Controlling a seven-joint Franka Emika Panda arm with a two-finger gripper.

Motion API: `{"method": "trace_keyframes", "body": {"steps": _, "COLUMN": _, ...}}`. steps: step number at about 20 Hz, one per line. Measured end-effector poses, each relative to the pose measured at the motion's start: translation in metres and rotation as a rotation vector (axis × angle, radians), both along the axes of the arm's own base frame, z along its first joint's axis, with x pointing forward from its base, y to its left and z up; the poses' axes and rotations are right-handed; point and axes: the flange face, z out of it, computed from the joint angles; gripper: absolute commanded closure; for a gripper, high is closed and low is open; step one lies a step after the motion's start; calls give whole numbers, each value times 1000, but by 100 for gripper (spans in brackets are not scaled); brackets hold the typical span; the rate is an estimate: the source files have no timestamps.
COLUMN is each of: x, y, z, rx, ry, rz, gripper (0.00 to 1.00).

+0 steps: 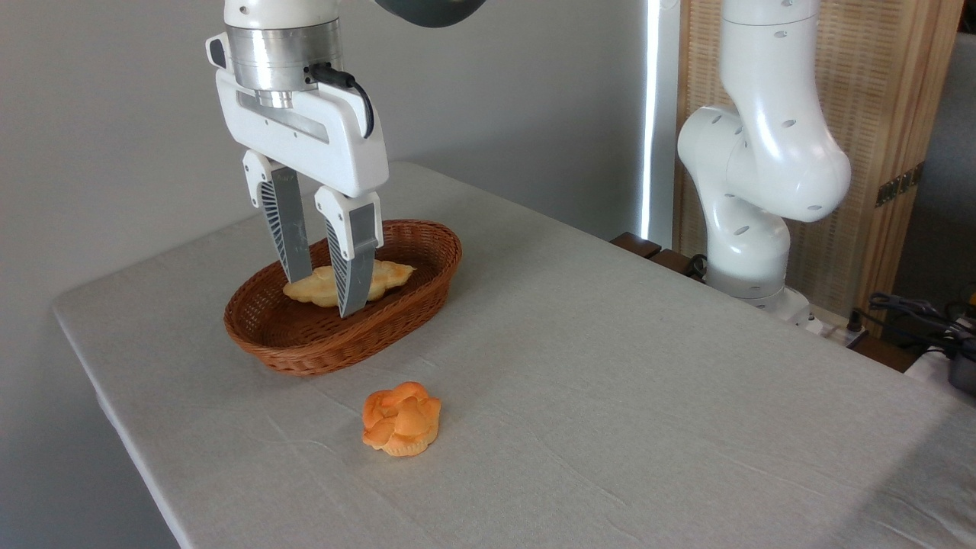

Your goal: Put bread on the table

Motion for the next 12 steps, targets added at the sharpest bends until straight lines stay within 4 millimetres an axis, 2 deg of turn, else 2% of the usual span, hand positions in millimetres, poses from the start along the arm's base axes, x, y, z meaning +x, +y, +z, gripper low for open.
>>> {"method": "trace_keyframes", "body": {"steps": 8, "x": -4, "y": -1, "z": -4, "rx": 5, "ry": 34, "rz": -6, "gripper": 0}}
{"method": "trace_keyframes", "body": {"steps": 10, "x": -5, "y": -8, "z": -6, "rx": 5, "ry": 42, "rz": -21, "gripper": 0}}
{"method": "trace_keyframes", "body": {"steps": 12, "x": -8, "y": -26, "z": -13, "rx": 5, "ry": 57, "rz": -54, "gripper": 0}}
